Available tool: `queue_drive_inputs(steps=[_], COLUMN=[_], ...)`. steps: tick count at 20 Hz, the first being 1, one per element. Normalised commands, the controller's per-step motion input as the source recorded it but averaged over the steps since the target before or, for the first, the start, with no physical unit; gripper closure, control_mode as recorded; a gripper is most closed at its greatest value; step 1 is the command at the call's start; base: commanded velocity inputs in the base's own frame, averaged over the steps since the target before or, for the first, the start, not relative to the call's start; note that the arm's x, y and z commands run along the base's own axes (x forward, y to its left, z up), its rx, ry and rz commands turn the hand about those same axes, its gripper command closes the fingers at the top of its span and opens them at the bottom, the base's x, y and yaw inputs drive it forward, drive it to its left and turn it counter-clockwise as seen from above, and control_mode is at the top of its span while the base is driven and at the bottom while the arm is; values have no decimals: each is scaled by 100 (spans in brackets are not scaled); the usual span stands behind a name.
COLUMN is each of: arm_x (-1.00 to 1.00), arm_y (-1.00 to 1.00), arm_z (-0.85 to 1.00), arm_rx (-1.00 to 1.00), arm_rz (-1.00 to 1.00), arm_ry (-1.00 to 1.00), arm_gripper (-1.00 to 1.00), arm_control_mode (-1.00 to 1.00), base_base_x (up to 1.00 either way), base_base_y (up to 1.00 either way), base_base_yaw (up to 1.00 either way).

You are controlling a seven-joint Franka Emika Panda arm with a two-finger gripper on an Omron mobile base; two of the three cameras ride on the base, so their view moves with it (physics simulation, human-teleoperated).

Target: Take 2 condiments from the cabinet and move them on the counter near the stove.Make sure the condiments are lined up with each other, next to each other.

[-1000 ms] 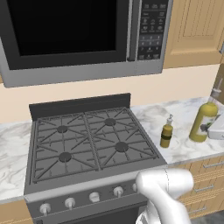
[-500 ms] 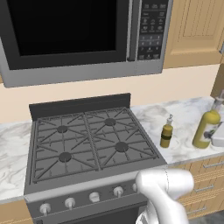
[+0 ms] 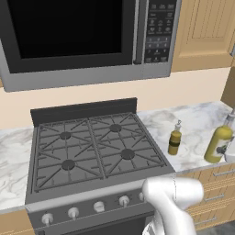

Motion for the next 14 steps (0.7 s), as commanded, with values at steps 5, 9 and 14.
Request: queue_drive_inputs(steps=[5, 9, 14], arm_x=[17, 20, 23], arm_y=[-23, -27, -36], arm_z=[-42, -38, -32], arm_rx=[0, 0, 0], arm_rz=[4, 4, 5], arm_ry=[0, 0, 0], arm_gripper=[100, 100, 100], arm_control_mode=[-100, -100, -100], base_base_x=[0, 0, 0], base_base_y=[0, 0, 0], base_base_yaw=[0, 0, 0])
